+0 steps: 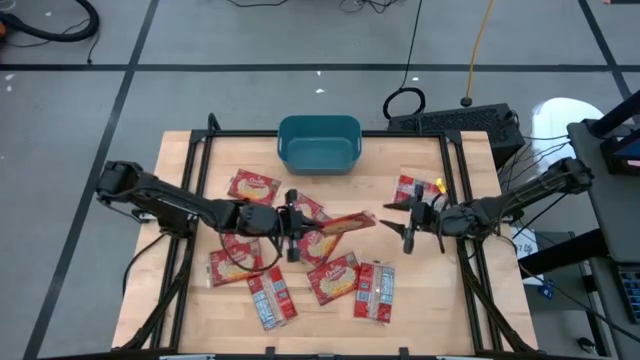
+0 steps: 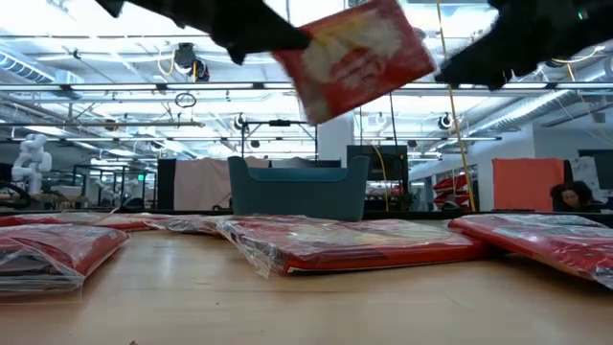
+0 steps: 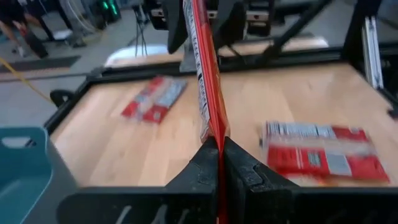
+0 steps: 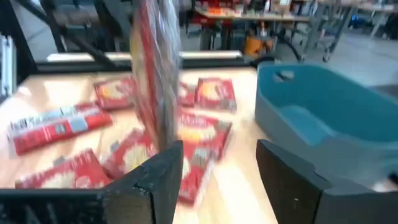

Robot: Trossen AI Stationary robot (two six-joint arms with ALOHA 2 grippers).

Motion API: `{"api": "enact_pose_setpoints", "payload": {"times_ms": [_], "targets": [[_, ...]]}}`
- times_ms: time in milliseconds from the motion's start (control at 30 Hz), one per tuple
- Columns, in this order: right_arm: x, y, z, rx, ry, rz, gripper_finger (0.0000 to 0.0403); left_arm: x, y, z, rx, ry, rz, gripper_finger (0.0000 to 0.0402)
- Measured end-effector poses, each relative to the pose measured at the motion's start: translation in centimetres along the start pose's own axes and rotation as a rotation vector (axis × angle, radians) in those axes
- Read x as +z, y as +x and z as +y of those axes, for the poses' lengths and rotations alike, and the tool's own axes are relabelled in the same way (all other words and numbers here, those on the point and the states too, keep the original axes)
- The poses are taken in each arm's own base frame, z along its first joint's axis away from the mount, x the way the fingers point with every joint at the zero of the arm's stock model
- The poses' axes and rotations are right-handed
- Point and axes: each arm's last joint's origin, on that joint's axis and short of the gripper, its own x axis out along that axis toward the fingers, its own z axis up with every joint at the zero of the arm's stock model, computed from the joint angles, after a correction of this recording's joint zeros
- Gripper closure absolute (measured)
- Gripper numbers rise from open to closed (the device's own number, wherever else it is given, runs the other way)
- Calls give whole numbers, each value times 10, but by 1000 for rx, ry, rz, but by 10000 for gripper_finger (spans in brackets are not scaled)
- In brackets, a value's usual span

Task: Sort popcorn bags into baskets
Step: Put the red popcorn bag into the blue bin

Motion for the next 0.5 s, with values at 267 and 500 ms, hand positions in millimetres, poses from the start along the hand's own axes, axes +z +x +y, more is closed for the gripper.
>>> {"api": "enact_pose_setpoints", "payload": {"times_ms": [267,500], "targets": [[-39,1,-3,170,163,-125,204,20,-11,-2,43,35,-158,398],[-35,5,-10,213,166,-310,204,6,8,0,93,21,-361,396]]}}
